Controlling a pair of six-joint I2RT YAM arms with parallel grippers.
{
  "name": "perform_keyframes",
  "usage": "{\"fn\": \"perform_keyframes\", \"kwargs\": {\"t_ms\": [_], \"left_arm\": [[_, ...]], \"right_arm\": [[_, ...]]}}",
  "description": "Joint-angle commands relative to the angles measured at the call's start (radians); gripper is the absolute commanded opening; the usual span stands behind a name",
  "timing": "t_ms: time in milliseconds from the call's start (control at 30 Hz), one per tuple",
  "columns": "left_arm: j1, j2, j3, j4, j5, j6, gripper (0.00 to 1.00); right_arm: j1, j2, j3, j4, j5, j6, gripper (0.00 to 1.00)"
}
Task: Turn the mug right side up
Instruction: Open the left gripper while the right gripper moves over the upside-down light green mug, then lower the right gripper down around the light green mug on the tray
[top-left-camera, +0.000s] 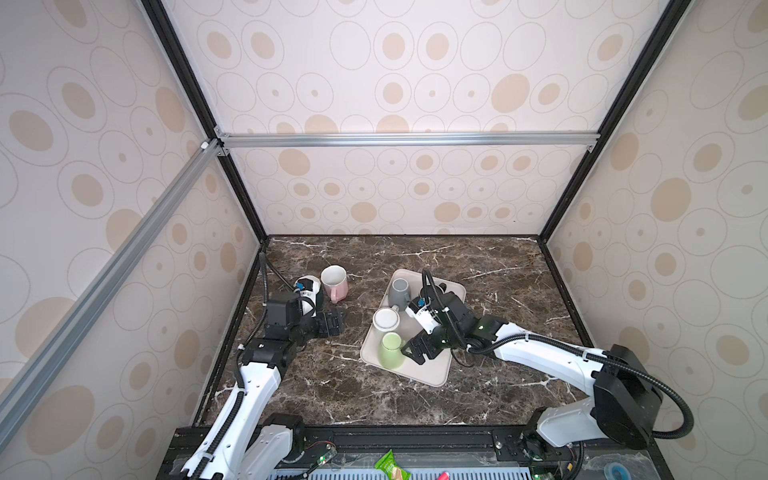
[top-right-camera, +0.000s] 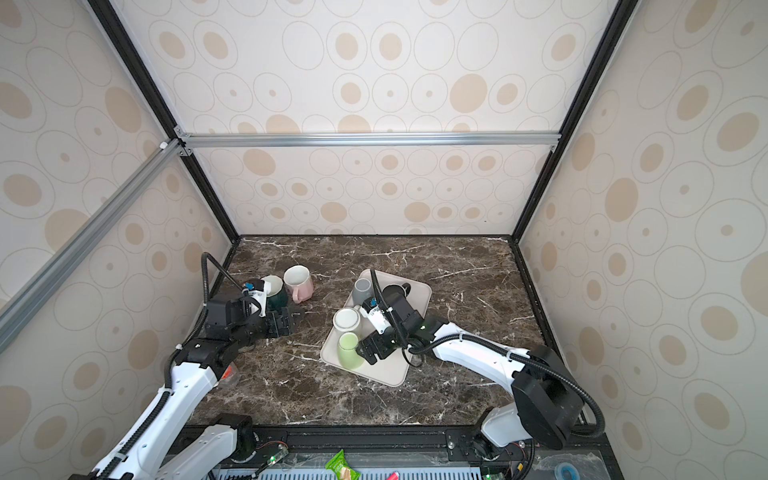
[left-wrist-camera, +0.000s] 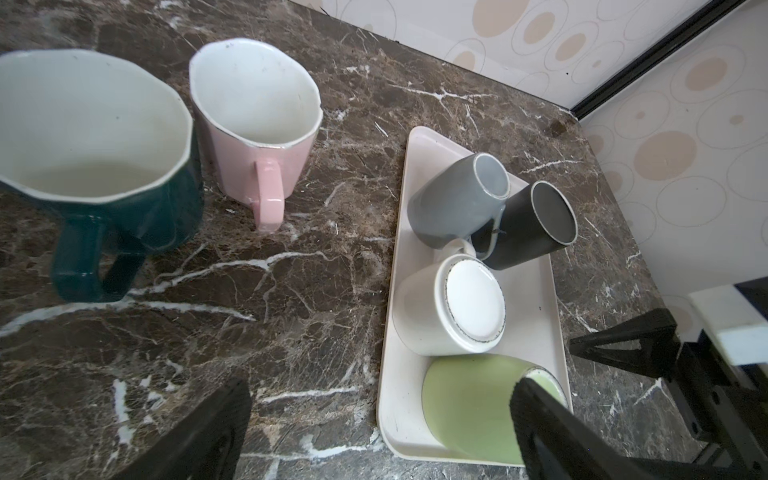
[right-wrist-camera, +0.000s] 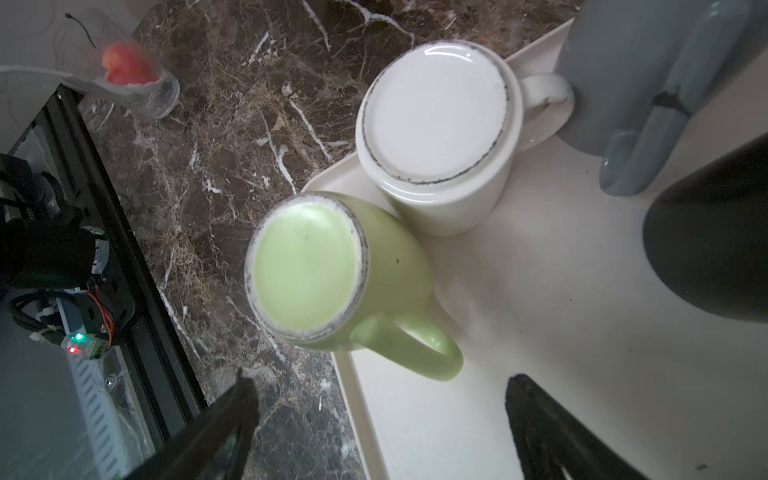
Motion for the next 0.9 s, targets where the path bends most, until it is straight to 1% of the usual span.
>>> {"fn": "perform_keyframes", "kwargs": {"t_ms": [0, 33, 233, 367, 467, 633, 733, 867], "left_arm": [[-0.005, 0.002, -0.012, 0.051, 0.029, 0.008, 0.98], [-0.006, 0.001, -0.008, 0.048, 0.056, 0.012, 0.98], [-0.005, -0.016, -0.006, 0.043, 0.041, 0.022, 0.98], [-0.004, -0.028, -0.012, 0.043, 0.041, 0.016, 0.98], [-0.005, -0.032, -0.022, 0.051, 0.040, 0.005, 0.98], [-0.005, -0.027, -0.036, 0.074, 0.070, -0.009, 0.98], [-0.005, -0.024, -0.032, 0.072, 0.064, -0.008, 0.98], [-0.004, -0.023, -0.033, 0.072, 0.065, -0.008, 0.98]], "right_arm": [[0.011, 0.020, 0.032, 0.037, -0.066, -0.061, 0.93], [0.013, 0.025, 0.033, 0.042, -0.065, -0.062, 0.92], [0.027, 0.057, 0.045, 0.036, -0.053, -0.078, 0.92], [0.046, 0.097, 0.048, 0.039, -0.021, -0.081, 0.92], [0.048, 0.139, 0.057, 0.053, -0.006, -0.062, 0.91], [0.050, 0.192, 0.069, 0.080, 0.010, -0.029, 0.87], [0.052, 0.199, 0.058, 0.101, 0.060, -0.011, 0.82], [0.050, 0.196, 0.031, 0.125, 0.144, 0.018, 0.80]]}}
